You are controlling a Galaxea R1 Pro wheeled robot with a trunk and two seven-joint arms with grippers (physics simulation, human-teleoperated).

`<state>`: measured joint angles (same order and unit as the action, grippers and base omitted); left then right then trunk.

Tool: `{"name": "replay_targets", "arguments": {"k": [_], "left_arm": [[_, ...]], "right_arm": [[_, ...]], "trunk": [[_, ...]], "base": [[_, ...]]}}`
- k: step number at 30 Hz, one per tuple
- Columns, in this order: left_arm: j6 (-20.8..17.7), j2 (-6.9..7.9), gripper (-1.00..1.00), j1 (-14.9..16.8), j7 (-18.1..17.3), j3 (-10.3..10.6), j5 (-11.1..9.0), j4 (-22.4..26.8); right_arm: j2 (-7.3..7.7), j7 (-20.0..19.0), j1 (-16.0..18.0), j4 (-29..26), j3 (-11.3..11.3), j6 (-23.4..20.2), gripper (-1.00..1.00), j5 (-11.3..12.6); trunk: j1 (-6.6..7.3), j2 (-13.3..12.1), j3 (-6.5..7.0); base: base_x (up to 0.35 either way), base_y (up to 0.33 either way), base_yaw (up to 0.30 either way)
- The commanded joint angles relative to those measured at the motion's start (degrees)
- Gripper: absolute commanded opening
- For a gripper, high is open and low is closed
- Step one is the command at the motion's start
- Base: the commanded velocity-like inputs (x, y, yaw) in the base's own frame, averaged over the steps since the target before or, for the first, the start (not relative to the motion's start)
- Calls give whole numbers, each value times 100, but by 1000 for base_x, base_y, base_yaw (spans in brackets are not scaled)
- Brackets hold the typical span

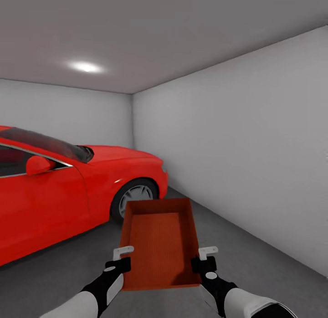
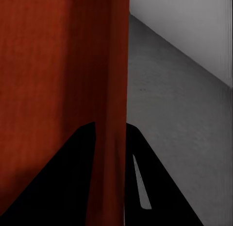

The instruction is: Move the two storage containers from the living room to the garage. In the garage, place one container on the floor and stack the other container on top of it (either order is fine).

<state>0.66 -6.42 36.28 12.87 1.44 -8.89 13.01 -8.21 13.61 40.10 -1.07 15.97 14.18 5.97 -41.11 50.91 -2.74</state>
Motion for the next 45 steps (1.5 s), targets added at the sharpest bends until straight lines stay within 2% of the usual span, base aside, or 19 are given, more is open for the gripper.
{"name": "replay_targets", "arguments": {"k": [1,27,45], "left_arm": [[31,18,-100,5,49,-118,80,26],[31,13,-100,2,49,-118,80,18],[31,18,-100,4,49,-120,80,25]], "right_arm": [[12,37,6,28,-173,50,-100,212],[21,44,6,28,-173,50,-100,212],[21,44,7,28,-177,50,-100,212]], "trunk": [[-4,7,-9],[-4,7,-9],[-4,7,-9]], "base": [[322,60,-279],[295,187,-279],[287,108,-279]]}}
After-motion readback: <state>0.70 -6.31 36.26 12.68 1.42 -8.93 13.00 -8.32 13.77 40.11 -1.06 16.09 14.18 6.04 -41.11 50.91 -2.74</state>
